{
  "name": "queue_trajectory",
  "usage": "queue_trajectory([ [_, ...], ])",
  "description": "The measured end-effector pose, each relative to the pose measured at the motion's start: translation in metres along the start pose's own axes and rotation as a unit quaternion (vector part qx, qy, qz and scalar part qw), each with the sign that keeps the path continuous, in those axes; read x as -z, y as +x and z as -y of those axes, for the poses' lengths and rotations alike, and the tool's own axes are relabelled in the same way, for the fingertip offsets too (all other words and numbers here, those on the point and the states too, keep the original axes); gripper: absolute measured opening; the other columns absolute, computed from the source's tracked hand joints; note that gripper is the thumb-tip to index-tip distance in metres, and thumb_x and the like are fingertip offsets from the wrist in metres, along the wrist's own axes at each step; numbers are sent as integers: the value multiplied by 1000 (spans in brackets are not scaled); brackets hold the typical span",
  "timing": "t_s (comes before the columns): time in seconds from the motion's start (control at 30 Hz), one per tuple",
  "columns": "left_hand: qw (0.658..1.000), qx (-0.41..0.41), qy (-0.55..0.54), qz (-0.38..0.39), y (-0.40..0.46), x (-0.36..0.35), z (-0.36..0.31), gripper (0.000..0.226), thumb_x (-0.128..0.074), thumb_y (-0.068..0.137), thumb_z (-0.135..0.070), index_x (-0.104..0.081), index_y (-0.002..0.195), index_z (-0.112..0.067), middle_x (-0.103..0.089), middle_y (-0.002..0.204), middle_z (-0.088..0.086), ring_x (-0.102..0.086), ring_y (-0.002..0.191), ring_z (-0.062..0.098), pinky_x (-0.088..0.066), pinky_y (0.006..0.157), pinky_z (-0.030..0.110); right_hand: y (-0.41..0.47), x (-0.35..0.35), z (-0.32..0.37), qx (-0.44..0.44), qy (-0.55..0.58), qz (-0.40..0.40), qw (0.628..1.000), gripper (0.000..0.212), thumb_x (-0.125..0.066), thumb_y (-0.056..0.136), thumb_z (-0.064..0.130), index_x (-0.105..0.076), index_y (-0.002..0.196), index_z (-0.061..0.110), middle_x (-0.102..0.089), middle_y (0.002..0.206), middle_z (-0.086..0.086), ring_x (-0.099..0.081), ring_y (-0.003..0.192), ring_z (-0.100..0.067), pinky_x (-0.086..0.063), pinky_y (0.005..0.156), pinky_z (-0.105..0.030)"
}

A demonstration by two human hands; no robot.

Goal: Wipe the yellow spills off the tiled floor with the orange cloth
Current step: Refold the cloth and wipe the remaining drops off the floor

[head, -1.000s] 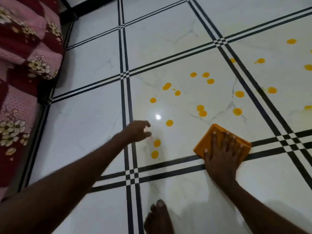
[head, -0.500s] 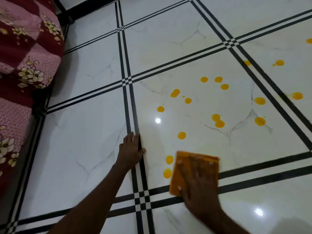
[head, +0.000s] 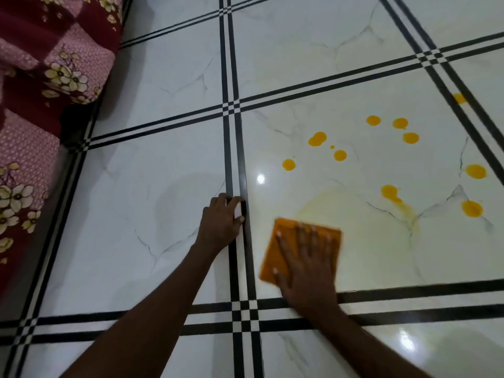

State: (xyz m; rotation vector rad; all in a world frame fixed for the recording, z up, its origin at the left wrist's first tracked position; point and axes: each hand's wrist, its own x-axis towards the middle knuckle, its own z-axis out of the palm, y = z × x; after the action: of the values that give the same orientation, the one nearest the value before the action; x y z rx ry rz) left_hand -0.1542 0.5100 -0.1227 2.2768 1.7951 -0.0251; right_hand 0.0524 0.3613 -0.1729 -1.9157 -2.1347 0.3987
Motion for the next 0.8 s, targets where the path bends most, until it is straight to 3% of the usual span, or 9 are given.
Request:
queue_trajectory([
  [0.07,1000,5,-4,-4,9,3,3,58,-68,87,-35,-50,139,-20,-52,132,11,-50,119,31,-49,92,44,63,1,-18,35,-22,-1,999,80,-37,94,64,-15,164,31,-5,172,-15,-6,157,-43,-1,124,-64],
  [0.2,1000,-7,12,2,4,-2,11,69,-69,85,-39,-43,146,-21,-43,146,13,-40,134,34,-43,101,49,92,23,-84,-128,-54,-61,988,79,-43,92,57,-21,163,29,-15,170,-18,-18,154,-44,-10,123,-65],
  [0.27,1000,10,4,7,1,-4,11,70,-69,86,-38,-38,149,-25,-34,155,12,-33,141,32,-36,107,50,51,25,-59,-181,-37,-88,979,83,-46,90,55,-21,163,27,-16,169,-21,-16,154,-47,-11,122,-66],
  [0.37,1000,12,3,12,4,-3,11,72,-69,86,-40,-36,149,-27,-30,158,10,-30,143,31,-31,110,49,8,2,17,-51,-6,-18,998,84,-44,93,60,-13,164,28,-6,171,-19,-2,157,-45,2,124,-66],
  [0.47,1000,7,-7,20,6,-2,18,75,-68,87,-45,-34,151,-28,-27,160,9,-26,145,29,-30,112,48,84,-10,11,83,-20,-7,996,82,-50,94,61,-17,163,33,-9,171,-17,-7,157,-43,-4,124,-66],
  [0.53,1000,-1,-13,24,5,-2,23,76,-67,87,-45,-32,152,-28,-26,161,8,-26,146,29,-31,112,49,141,0,-37,20,-50,-20,998,76,-50,93,58,-29,161,32,-23,168,-18,-23,153,-45,-12,122,-67],
  [0.63,999,-11,-5,47,4,-1,26,80,-69,85,-44,-31,153,-27,-26,161,9,-28,146,30,-35,112,50,146,23,-98,-107,-57,-56,991,76,-34,93,61,-26,162,30,-24,167,-21,-23,152,-46,-12,121,-67],
  [0.73,999,2,-17,46,10,10,22,75,-71,84,-43,-39,149,-25,-35,156,8,-36,139,30,-39,108,46,82,23,-55,-161,-40,-91,982,80,-38,91,57,-22,163,28,-19,168,-22,-16,154,-47,-9,122,-66],
  [0.8,999,5,-41,15,17,13,19,58,-66,88,-38,-51,141,-21,-48,145,7,-46,128,28,-44,100,41,60,7,-9,-86,-18,-34,996,82,-39,92,59,-15,164,29,-8,170,-20,-6,157,-45,2,124,-64],
])
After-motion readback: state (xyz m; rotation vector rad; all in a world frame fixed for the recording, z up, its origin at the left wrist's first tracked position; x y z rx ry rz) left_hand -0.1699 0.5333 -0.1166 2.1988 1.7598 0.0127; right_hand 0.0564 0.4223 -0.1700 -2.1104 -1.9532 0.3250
